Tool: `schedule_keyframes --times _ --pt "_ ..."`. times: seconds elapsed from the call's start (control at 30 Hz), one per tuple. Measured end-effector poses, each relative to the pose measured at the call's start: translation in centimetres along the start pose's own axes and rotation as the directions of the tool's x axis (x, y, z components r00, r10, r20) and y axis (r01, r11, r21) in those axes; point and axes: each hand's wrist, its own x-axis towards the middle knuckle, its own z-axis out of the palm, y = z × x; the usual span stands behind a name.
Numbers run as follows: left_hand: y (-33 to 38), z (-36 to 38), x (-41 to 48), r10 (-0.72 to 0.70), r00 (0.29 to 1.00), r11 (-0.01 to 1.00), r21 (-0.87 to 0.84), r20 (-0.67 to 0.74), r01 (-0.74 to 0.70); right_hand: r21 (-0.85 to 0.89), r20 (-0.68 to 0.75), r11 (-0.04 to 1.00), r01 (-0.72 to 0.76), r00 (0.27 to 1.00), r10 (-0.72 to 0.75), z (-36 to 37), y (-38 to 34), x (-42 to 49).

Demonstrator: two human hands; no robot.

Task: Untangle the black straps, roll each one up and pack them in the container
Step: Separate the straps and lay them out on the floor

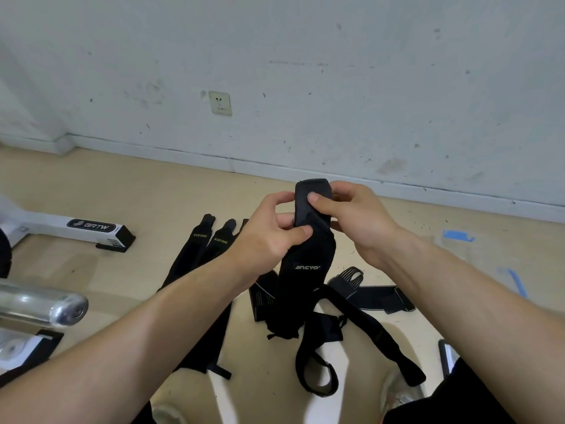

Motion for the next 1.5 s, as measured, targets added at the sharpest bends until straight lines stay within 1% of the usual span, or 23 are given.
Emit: schedule_keyframes --times 0.1,0.27,0.33,0.43,0.53,0.57,0.63,0.7,0.73,0.77,0.8,0.87,1.03,1.13,1.2,1.27,1.37,1.43,1.5 --pt "-0.1 0.0 0.3 -0.011 1.000 1.000 -0.005 -0.008 0.011 0.006 0.002 1.000 0.023 1.000 -0.023 0.0 0.1 -0.1" --pt "-0.4 0.1 0.6 -0.041 0.999 0.999 -0.027 -0.016 0.040 0.008 -0.058 0.995 0.095 0.994 -0.094 0.4 0.3 -0.1" --pt "-0.8 0.4 0.5 -0.014 1.000 1.000 -0.013 0.006 0.014 0.011 -0.076 0.994 0.110 0.991 -0.109 0.6 0.2 -0.3" --pt "-1.3 0.6 0.3 0.049 0.999 0.997 0.063 0.021 -0.050 0.039 -0.117 0.990 0.139 0.984 -0.134 0.9 -0.3 -0.5" --pt "-1.2 0.1 0.3 0.058 0.998 0.996 0.060 0.008 -0.059 0.038 -0.148 0.986 0.164 0.977 -0.156 1.3 -0.7 -0.6" --pt "-1.0 -0.2 0.3 0.062 0.998 0.997 0.047 0.003 -0.062 0.050 -0.121 0.987 0.150 0.982 -0.143 1.5 -0.7 -0.6" --pt "-0.6 -0.9 0.3 0.064 0.998 0.998 -0.012 -0.005 -0.064 0.087 0.000 0.994 0.066 0.998 -0.067 1.8 -0.5 -0.9" --pt "-0.2 -1.8 0.2 0.051 0.999 0.997 -0.060 0.003 -0.051 0.097 0.153 0.995 -0.035 0.988 0.020 2.1 -0.2 -1.3" --pt "-0.2 -2.3 0.2 0.038 0.999 0.997 -0.063 -0.001 -0.038 0.078 0.203 0.996 -0.052 0.978 0.036 2.2 -0.1 -1.4" --pt "-0.4 -2.7 0.2 0.025 1.000 0.998 -0.051 -0.015 -0.025 0.061 0.223 0.997 -0.052 0.974 0.037 2.3 0.1 -1.5" --pt "-0.6 -3.0 0.2 0.015 0.999 0.999 -0.036 -0.030 -0.016 0.051 0.212 0.998 -0.048 0.977 0.036 2.6 0.2 -1.5" --pt "-1.3 -3.5 0.2 -0.004 0.998 1.000 -0.027 -0.058 0.002 0.044 0.145 0.997 -0.058 0.988 0.051 3.4 0.3 -1.3" --pt "-3.4 -5.3 -0.1 -0.048 0.991 0.993 -0.112 -0.125 0.034 0.036 0.037 0.999 0.001 0.999 -0.003 6.2 0.3 0.0" --pt "-5.7 -6.9 -0.7 -0.094 0.994 0.995 0.020 -0.062 0.095 0.106 0.017 0.994 -0.016 1.000 0.014 7.4 0.4 1.4" --pt "-7.6 -7.6 -1.1 -0.149 0.987 0.983 0.099 -0.059 0.155 0.171 0.016 0.985 -0.031 0.999 0.029 8.2 0.8 2.7" --pt "-9.7 -8.1 -1.4 -0.205 0.975 0.971 0.108 -0.089 0.214 0.208 -0.007 0.977 -0.044 0.999 0.046 8.9 1.8 4.2" --pt "-12.9 -8.8 -1.2 -0.282 0.953 0.955 0.065 -0.110 0.290 0.241 -0.037 0.968 -0.062 0.997 0.073 9.9 4.3 6.6" --pt "-15.0 -9.1 -0.9 -0.330 0.939 0.938 0.075 -0.100 0.338 0.263 -0.058 0.961 -0.083 0.993 0.101 10.6 6.4 8.4" --pt "-17.1 -9.2 -0.4 -0.383 0.922 0.915 0.112 -0.061 0.387 0.285 -0.082 0.951 -0.121 0.985 0.150 11.1 8.5 10.3"
